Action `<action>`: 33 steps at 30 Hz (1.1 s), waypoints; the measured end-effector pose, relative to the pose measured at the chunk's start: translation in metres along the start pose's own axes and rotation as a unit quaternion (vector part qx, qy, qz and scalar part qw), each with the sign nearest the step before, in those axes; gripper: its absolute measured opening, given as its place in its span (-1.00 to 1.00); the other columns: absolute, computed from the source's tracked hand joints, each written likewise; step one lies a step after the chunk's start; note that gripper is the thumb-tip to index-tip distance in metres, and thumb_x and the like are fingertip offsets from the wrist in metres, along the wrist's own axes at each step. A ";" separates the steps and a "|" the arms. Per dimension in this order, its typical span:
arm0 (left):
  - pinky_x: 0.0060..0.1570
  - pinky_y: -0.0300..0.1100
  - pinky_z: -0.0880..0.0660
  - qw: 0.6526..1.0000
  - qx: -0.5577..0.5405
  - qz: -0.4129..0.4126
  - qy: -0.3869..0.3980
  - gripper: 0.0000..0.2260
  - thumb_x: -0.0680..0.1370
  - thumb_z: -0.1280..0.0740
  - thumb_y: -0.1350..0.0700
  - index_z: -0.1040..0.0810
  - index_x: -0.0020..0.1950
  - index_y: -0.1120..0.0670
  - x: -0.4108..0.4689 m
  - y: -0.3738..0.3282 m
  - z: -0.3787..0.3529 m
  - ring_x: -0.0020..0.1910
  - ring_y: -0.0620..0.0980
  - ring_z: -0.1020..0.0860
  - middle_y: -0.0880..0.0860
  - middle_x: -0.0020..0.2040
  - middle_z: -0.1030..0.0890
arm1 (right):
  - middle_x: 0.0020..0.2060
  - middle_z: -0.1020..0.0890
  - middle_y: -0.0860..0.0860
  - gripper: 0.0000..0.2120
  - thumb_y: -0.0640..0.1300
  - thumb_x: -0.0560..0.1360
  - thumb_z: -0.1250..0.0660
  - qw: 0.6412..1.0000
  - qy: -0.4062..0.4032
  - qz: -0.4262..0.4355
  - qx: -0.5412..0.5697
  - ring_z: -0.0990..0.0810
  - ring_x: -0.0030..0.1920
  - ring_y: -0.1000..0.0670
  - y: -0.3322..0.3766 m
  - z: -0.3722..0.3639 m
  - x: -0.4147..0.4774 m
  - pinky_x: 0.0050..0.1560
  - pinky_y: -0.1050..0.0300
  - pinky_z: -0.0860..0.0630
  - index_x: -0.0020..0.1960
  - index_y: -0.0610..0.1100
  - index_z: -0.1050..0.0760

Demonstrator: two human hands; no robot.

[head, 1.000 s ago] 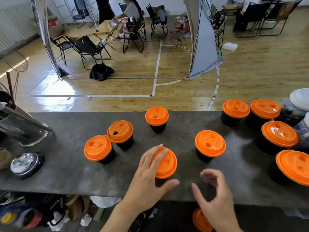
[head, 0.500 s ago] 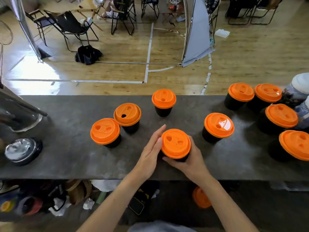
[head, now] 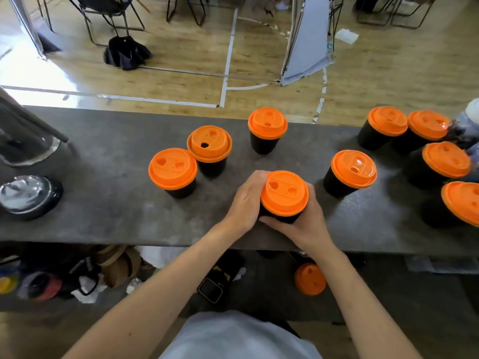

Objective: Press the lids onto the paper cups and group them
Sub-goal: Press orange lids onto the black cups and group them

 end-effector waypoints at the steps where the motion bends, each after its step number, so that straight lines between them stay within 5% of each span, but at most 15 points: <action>1: 0.22 -0.22 -0.46 1.000 -0.009 0.001 -0.004 -0.65 0.72 -0.04 -0.03 -0.62 0.10 -0.02 -0.001 0.002 0.003 0.17 -0.06 -0.61 0.09 0.12 -0.67 | 0.21 -0.53 0.29 -0.16 0.28 0.18 -0.65 1.000 0.001 -0.003 -0.007 -0.50 0.26 0.32 0.000 -0.001 0.000 0.21 0.49 -0.36 0.33 0.17 -0.32; 6: 0.14 -0.33 -0.46 0.999 -0.023 0.024 0.001 -0.64 0.68 -0.06 -0.09 -0.57 0.13 0.07 0.001 0.010 0.003 0.09 -0.17 -0.61 0.00 0.05 -0.67 | 0.30 -0.59 0.14 -0.10 0.19 0.21 -0.68 0.999 0.019 -0.005 -0.034 -0.52 0.33 0.21 -0.008 -0.004 0.003 0.33 0.31 -0.40 0.44 -0.01 -0.41; 10: 0.32 -0.15 -0.45 0.998 -0.060 0.022 0.023 -0.60 0.64 -0.02 -0.03 -0.54 0.27 0.11 0.001 0.009 0.001 0.23 -0.08 -0.58 0.05 0.20 -0.66 | 0.24 -0.53 0.33 -0.12 -0.09 0.26 -0.72 0.999 0.025 -0.008 -0.033 -0.48 0.28 0.39 -0.013 -0.005 0.003 0.24 0.51 -0.35 0.41 0.11 -0.29; 13: 0.45 -0.10 -0.37 0.996 -0.075 0.020 0.045 -0.50 0.65 -0.04 -0.10 -0.47 0.47 0.11 -0.003 0.012 -0.005 0.39 -0.04 -0.52 0.07 0.37 -0.59 | 0.20 -0.52 0.34 -0.14 -0.14 0.25 -0.72 0.999 0.024 -0.015 -0.038 -0.47 0.25 0.43 -0.020 -0.005 0.002 0.20 0.55 -0.35 0.33 0.21 -0.28; 17: 0.43 -0.17 -0.39 0.998 -0.054 0.014 0.040 -0.48 0.66 -0.04 -0.21 -0.46 0.48 0.03 0.001 0.010 -0.004 0.38 -0.12 -0.52 0.01 0.37 -0.58 | 0.21 -0.51 0.36 -0.13 -0.14 0.26 -0.71 0.999 0.033 -0.010 -0.037 -0.46 0.25 0.45 -0.015 -0.005 0.004 0.20 0.56 -0.35 0.32 0.31 -0.26; 23: 0.25 -0.36 -0.43 0.998 -0.054 -0.010 0.015 -0.58 0.67 -0.04 -0.19 -0.55 0.32 -0.04 0.005 0.017 0.000 0.29 -0.16 -0.57 -0.04 0.27 -0.63 | 0.28 -0.55 0.17 -0.10 0.22 0.20 -0.64 1.000 0.017 0.008 -0.011 -0.49 0.31 0.32 -0.001 -0.007 0.004 0.28 0.46 -0.36 0.43 0.02 -0.36; 25: 0.27 -0.35 -0.42 0.997 -0.068 0.001 0.022 -0.58 0.65 -0.06 -0.20 -0.56 0.32 -0.05 0.005 0.022 -0.002 0.29 -0.17 -0.56 -0.06 0.27 -0.64 | 0.27 -0.58 0.13 -0.12 0.19 0.21 -0.64 1.000 0.010 0.011 -0.009 -0.51 0.31 0.29 0.002 -0.006 0.003 0.30 0.41 -0.38 0.43 -0.03 -0.40; 29: 0.32 -0.35 -0.39 0.996 -0.072 0.029 0.040 -0.50 0.67 -0.05 -0.17 -0.51 0.46 0.05 0.006 0.025 -0.006 0.36 -0.16 -0.53 -0.03 0.36 -0.61 | 0.23 -0.52 0.32 -0.13 -0.02 0.25 -0.73 1.000 0.006 0.009 -0.012 -0.48 0.27 0.41 0.000 -0.003 0.001 0.26 0.50 -0.34 0.41 0.09 -0.32; 33: 0.26 -0.36 -0.42 0.999 -0.044 -0.004 0.014 -0.56 0.72 0.01 -0.03 -0.52 0.39 0.13 0.002 0.014 -0.003 0.30 -0.14 -0.56 0.06 0.30 -0.62 | 0.22 -0.52 0.41 -0.03 0.30 0.14 -0.65 1.000 0.003 -0.009 0.000 -0.50 0.29 0.34 0.000 -0.004 0.000 0.24 0.47 -0.37 0.40 0.08 -0.29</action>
Point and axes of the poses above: each hand's wrist, its own x-axis towards the middle knuckle, its own z-axis out of the back of the hand, y = z × x, the point moved 10 cm from there along x, towards the middle knuckle
